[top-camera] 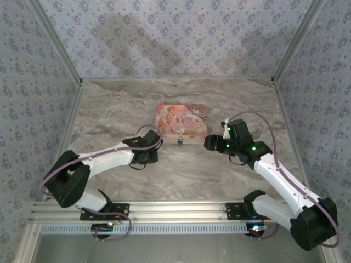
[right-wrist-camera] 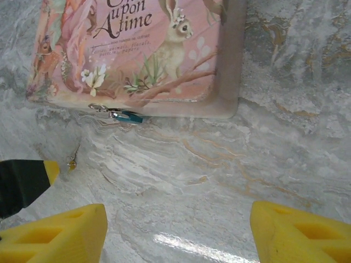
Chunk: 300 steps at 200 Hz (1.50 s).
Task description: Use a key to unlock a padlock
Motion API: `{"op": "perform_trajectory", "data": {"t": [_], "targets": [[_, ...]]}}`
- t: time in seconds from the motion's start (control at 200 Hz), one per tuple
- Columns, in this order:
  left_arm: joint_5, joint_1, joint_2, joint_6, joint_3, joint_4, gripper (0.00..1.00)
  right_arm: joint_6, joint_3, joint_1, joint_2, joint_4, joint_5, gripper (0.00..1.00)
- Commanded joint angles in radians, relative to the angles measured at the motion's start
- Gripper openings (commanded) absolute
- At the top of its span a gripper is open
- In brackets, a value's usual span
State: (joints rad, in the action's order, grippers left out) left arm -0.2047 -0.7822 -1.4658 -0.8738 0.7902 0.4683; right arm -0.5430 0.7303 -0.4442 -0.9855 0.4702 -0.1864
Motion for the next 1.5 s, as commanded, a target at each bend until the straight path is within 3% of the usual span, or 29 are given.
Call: {"op": "perform_trajectory", "data": {"t": [0.0,0.25,0.515,0.82,1.239,1.494], "targets": [[-0.028,-0.010,-0.037,-0.016,0.040,-0.002,0.36,-0.015,-0.020,-0.005,0.024,0.038,0.030,0.71],[-0.022,-0.010,-0.120,0.000,0.089,-0.009,0.35,-0.018,-0.037,-0.001,0.028,0.050,0.022,0.71],[-0.019,-0.010,-0.190,0.005,0.100,-0.022,0.23,-0.018,-0.046,0.003,0.028,0.049,0.023,0.71],[0.012,-0.011,-0.220,0.020,0.082,-0.013,0.00,-0.023,-0.056,0.014,0.037,0.059,0.017,0.70],[0.043,-0.017,0.048,0.067,0.034,0.035,0.00,-0.036,-0.074,0.016,0.096,0.023,0.017,0.70],[0.173,-0.019,0.279,0.115,0.020,-0.058,0.00,-0.035,-0.080,0.007,0.170,-0.076,-0.128,0.70]]}}
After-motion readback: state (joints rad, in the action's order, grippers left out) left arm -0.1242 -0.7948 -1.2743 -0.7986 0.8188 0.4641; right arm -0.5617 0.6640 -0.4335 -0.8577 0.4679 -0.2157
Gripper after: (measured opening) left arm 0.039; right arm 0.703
